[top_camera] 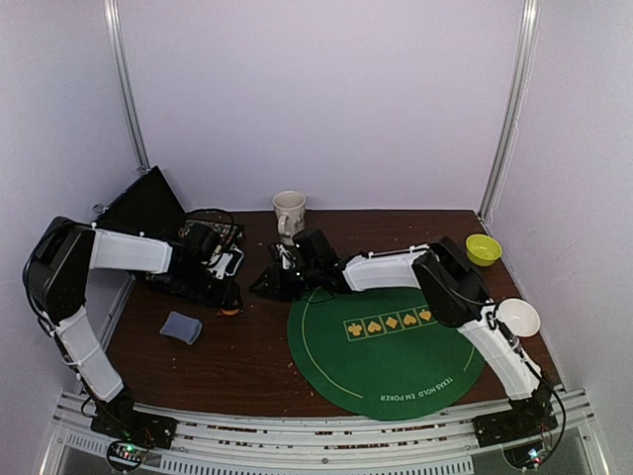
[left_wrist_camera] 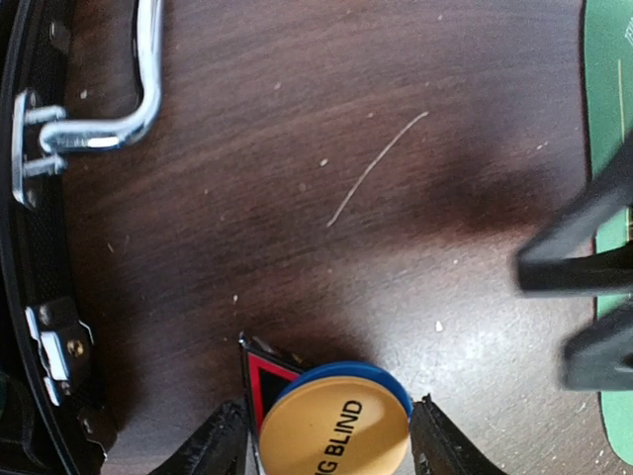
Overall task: Distribute texas hold em gaming equipment
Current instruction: Pick up the big blind button from the center of the board.
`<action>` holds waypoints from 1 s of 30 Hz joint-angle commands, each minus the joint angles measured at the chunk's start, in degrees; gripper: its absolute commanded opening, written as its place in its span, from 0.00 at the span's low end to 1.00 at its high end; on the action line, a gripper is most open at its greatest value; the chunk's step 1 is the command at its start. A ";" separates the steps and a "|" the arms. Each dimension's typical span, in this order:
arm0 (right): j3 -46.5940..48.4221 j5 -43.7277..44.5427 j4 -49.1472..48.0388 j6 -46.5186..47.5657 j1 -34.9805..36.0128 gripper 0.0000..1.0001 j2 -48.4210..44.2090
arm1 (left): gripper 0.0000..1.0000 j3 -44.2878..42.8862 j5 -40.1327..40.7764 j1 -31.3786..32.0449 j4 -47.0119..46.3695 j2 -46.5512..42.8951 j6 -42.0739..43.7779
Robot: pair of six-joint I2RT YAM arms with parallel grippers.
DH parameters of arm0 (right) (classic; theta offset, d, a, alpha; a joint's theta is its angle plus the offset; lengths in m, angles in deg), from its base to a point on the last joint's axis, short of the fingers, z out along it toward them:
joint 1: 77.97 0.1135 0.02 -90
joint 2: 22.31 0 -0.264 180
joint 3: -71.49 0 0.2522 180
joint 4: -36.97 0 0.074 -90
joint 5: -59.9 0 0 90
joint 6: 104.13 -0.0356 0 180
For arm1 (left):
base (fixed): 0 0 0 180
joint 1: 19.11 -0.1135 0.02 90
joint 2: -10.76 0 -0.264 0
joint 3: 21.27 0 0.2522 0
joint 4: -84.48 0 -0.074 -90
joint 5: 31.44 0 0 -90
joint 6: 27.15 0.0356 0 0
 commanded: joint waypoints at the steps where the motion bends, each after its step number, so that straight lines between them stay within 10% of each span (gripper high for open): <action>1: 6.19 -3.15 -5.53 -6.74 0.64 0.33 3.57 | 0.58 1.87 -0.22 -0.76 -1.33 -2.16 -0.32; 30: 8.94 -4.25 -9.16 -13.52 2.93 0.28 10.24 | 0.50 8.58 -10.15 -6.30 -7.83 -2.80 -4.10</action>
